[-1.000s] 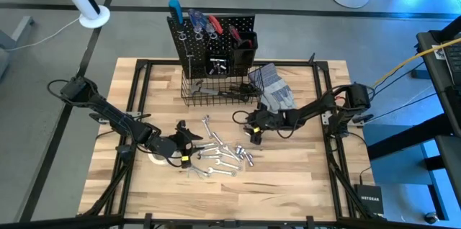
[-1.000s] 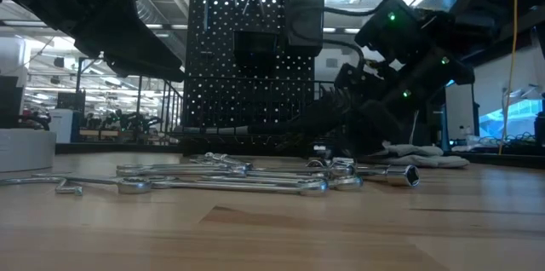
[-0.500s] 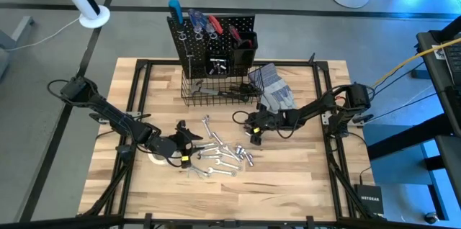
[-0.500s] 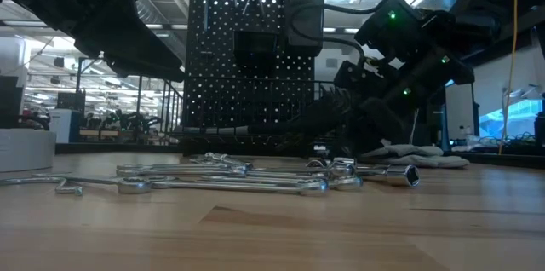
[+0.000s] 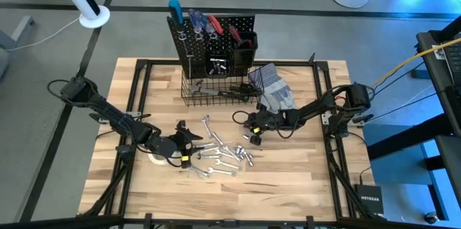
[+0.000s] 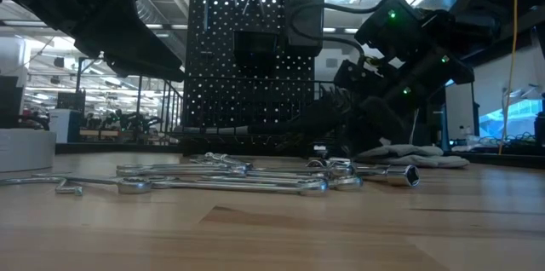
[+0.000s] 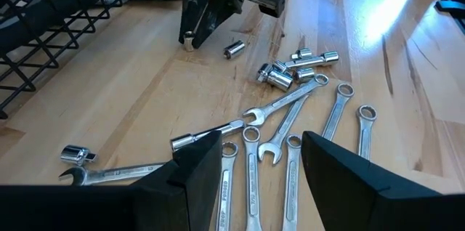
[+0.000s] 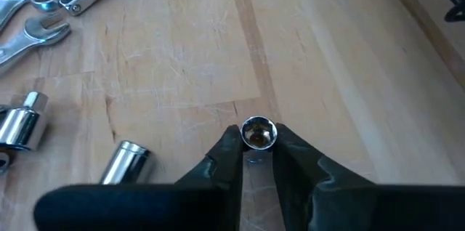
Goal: Hang tools onto peg board
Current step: Put the socket wrench into the left black bin on the peg board
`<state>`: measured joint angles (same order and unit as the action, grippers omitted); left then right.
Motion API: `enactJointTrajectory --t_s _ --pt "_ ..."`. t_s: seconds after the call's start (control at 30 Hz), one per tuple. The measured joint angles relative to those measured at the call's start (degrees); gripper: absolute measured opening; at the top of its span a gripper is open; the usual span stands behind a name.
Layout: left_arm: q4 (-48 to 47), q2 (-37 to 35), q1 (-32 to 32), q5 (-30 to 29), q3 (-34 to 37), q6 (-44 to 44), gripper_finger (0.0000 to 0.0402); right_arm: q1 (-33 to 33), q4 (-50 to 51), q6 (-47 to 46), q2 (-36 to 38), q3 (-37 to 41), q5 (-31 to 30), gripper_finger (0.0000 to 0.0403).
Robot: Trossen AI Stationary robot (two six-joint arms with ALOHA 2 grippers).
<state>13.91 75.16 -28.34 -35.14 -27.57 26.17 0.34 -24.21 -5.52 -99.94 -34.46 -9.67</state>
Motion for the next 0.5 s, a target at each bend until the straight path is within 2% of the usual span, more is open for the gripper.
enactJointTrajectory --t_s 0.3,0.5 --pt "-0.06 0.00 0.00 -0.02 0.01 -0.01 0.0182 0.97 0.87 0.09 4.47 -1.58 -0.47 0.0067" --pt "0.03 0.00 -0.01 -0.02 0.02 -0.02 0.0182 6.19 0.65 6.95 9.68 -6.82 -6.72 0.0063"
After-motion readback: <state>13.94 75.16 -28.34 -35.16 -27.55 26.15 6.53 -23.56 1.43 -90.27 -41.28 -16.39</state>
